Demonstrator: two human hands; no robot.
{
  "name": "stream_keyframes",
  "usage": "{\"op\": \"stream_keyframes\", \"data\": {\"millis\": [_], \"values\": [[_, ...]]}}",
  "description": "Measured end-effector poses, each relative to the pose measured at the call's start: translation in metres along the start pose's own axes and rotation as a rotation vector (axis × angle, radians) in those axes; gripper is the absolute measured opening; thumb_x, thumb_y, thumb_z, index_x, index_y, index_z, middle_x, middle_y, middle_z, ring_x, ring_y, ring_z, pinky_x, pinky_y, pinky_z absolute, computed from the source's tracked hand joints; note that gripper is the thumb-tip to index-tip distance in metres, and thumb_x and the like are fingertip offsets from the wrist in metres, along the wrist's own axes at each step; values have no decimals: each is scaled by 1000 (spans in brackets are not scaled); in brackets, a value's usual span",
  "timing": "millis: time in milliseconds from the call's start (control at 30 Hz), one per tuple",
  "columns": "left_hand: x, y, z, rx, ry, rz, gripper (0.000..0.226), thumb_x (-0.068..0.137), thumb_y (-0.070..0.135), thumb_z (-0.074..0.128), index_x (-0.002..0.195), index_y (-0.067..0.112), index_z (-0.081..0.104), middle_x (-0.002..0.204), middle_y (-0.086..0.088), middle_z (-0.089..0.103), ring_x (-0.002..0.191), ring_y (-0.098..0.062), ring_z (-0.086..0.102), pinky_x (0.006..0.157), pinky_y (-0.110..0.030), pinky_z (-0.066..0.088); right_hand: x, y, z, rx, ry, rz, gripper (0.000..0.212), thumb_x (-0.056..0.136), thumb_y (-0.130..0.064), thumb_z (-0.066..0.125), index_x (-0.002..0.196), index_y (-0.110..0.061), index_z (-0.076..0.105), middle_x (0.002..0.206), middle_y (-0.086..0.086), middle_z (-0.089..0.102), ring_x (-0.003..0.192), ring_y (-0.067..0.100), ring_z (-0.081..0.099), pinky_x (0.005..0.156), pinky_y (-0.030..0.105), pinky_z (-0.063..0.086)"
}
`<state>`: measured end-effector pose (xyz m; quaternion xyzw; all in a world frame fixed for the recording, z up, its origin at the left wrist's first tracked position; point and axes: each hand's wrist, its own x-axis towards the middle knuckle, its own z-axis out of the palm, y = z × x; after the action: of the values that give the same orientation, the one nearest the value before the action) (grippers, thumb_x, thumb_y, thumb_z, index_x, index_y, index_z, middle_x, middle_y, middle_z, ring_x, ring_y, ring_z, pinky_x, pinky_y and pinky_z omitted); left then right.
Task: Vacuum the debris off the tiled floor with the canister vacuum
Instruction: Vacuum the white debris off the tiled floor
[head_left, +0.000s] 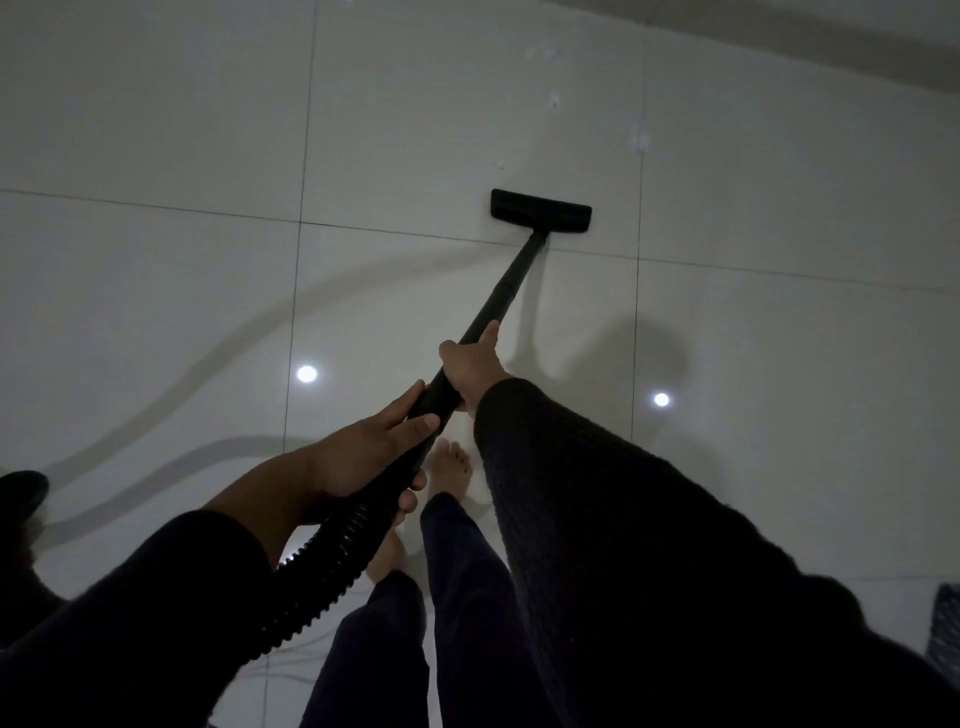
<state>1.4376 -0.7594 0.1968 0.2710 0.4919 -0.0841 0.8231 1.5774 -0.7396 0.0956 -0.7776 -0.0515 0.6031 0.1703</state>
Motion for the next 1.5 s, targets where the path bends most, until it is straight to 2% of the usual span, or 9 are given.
{"op": "stream_keyframes", "data": {"millis": [433, 633, 767, 1100, 1300, 1500], "values": [[33, 111, -60, -10, -37, 24, 63, 98, 32, 45, 145, 52, 8, 67, -12, 53, 47, -17, 54, 45, -30, 50, 50, -121, 12, -13, 13, -29, 91, 87, -24, 45, 146, -40, -21, 132, 17, 51, 103, 35, 62, 93, 51, 53], [45, 173, -98, 28, -40, 11, 64, 97, 32, 45, 146, 50, 7, 73, -13, 51, 46, -15, 53, 44, -27, 49, 70, -185, 23, 33, 12, 2, 92, 85, -25, 45, 145, -43, -21, 127, 13, 53, 102, 34, 63, 90, 50, 55], [54, 209, -115, -7, -70, -10, 64, 97, 31, 46, 145, 52, 8, 72, -13, 50, 45, -16, 53, 45, -26, 49, 85, -221, 25, 44, 31, 6, 92, 85, -25, 46, 145, -44, -21, 133, 15, 50, 105, 34, 61, 93, 51, 53], [96, 279, -134, 7, -39, -6, 60, 98, 33, 44, 144, 53, 10, 70, -11, 51, 44, -14, 53, 44, -26, 49, 127, -296, 5, -17, 62, -26, 88, 91, -20, 46, 148, -37, -19, 140, 17, 46, 109, 30, 58, 100, 46, 50], [120, 323, -136, -4, -31, 0, 61, 98, 34, 44, 144, 53, 9, 72, -11, 50, 46, -14, 51, 45, -27, 48, 148, -342, -9, -70, 57, -2, 90, 90, -23, 46, 146, -41, -22, 128, 15, 54, 100, 31, 63, 93, 48, 54], [142, 362, -134, -16, -16, 9, 61, 98, 34, 44, 145, 52, 9, 73, -12, 50, 45, -14, 52, 45, -26, 47, 167, -380, -27, -65, 48, -6, 90, 89, -22, 46, 145, -43, -22, 131, 15, 51, 101, 33, 62, 94, 50, 53]]}}
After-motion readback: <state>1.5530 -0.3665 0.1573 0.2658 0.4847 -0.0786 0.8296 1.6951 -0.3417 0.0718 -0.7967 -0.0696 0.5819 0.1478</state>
